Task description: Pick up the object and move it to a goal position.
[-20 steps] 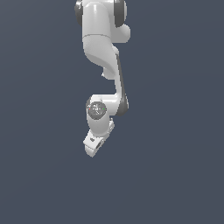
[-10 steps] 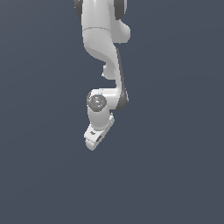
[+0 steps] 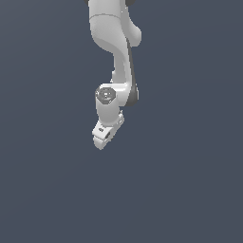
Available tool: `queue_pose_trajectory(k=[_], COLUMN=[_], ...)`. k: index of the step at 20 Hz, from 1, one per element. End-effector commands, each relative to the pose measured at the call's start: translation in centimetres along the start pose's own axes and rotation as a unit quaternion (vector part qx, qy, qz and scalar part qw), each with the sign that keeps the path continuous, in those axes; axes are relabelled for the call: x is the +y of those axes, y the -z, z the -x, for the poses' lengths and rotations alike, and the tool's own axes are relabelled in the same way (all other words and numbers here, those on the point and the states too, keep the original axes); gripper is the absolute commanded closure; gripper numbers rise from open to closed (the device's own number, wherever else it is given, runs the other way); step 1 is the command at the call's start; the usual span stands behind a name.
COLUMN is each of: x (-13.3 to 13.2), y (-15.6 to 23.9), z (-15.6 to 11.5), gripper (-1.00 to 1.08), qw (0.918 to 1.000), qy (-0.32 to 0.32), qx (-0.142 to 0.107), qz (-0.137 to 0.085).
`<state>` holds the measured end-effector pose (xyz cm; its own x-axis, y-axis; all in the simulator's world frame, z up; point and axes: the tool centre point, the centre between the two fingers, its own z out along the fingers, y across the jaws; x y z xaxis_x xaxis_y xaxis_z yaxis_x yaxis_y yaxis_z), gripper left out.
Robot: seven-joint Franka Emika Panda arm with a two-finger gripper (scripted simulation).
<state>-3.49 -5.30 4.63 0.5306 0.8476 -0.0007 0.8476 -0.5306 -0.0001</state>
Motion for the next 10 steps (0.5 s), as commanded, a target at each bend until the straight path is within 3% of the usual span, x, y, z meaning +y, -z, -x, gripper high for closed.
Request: queue_pose_trajectory(k=[1, 10], x=[-1.4, -5.0], y=[0.7, 2.7], z=[0.8, 3.1], gripper=[1.08, 1.08], qw=[1.0, 1.0], qy=[0.0, 0.0], qx=[0.0, 0.0], qz=[0.0, 0.0])
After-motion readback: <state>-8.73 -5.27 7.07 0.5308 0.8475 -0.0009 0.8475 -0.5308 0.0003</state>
